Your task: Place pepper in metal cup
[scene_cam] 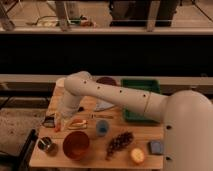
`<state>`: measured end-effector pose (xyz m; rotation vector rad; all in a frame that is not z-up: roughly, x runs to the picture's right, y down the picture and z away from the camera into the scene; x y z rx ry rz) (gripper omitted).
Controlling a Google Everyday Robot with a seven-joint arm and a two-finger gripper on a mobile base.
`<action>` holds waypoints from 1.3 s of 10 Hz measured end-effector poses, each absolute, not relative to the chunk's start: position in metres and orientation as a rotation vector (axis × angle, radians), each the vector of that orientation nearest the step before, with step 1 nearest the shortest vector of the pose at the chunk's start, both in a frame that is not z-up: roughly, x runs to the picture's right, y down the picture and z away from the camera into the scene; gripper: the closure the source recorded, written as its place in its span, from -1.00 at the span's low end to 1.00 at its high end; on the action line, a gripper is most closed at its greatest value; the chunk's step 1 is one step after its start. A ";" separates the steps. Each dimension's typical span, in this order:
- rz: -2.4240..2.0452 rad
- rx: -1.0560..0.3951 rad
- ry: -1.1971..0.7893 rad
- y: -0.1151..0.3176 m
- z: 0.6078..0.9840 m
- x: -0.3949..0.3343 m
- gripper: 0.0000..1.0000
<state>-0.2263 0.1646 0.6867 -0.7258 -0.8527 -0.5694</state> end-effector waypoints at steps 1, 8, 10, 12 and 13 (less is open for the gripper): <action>-0.569 -0.732 -0.853 0.168 0.687 -0.224 0.99; -0.553 -0.623 -0.940 0.157 0.685 -0.243 0.99; -0.541 -0.594 -0.969 0.155 0.686 -0.249 0.99; -0.517 -0.569 -0.999 0.153 0.687 -0.252 0.99; -0.506 -0.564 -1.013 0.153 0.687 -0.253 0.99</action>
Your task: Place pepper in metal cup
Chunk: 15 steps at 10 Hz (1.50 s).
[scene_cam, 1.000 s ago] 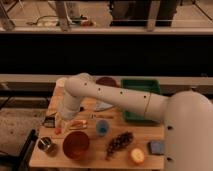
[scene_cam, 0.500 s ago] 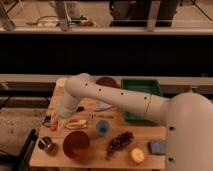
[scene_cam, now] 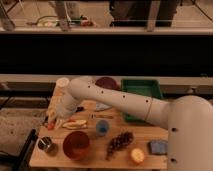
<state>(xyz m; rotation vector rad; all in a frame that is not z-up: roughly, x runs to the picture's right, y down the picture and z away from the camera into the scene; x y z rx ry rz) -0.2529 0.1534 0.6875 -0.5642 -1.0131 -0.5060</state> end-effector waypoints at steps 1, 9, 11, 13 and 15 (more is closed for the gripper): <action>-0.498 -0.564 -1.030 0.155 0.688 -0.255 0.99; -0.453 -0.593 -1.102 0.166 0.676 -0.271 0.99; -0.445 -0.584 -1.113 0.162 0.668 -0.277 0.99; -0.439 -0.569 -1.129 0.158 0.660 -0.285 0.99; -0.430 -0.549 -1.165 0.155 0.654 -0.294 0.99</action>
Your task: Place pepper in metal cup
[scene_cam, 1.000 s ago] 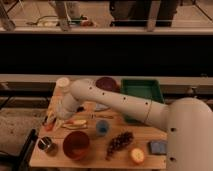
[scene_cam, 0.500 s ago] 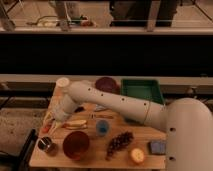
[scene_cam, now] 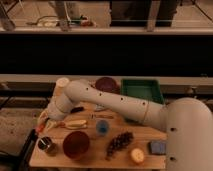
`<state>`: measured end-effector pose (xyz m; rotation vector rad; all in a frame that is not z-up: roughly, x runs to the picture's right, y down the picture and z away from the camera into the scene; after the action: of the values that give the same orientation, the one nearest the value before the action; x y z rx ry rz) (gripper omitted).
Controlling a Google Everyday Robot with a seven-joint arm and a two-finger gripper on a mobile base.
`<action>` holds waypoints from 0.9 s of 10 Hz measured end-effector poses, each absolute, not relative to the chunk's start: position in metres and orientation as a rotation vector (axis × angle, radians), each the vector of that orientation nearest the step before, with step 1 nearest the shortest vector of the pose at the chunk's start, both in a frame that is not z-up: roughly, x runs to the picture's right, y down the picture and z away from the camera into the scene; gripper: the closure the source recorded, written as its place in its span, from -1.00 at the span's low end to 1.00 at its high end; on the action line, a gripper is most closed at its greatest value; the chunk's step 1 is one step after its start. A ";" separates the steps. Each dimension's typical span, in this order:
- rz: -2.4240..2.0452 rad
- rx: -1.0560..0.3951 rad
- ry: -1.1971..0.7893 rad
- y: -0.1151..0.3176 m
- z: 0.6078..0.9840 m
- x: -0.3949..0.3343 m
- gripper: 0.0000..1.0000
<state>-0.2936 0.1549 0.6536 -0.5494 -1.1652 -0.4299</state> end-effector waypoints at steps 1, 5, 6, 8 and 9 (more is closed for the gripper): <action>-0.425 -0.542 -1.186 0.155 0.654 -0.296 0.99; -0.421 -0.533 -1.266 0.158 0.656 -0.306 0.99; -0.422 -0.531 -1.276 0.158 0.657 -0.307 0.99; -0.417 -0.532 -1.289 0.159 0.657 -0.308 0.99; -0.410 -0.533 -1.298 0.161 0.656 -0.310 0.99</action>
<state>-0.3098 0.1610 0.6558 -0.5326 -1.2984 -0.4104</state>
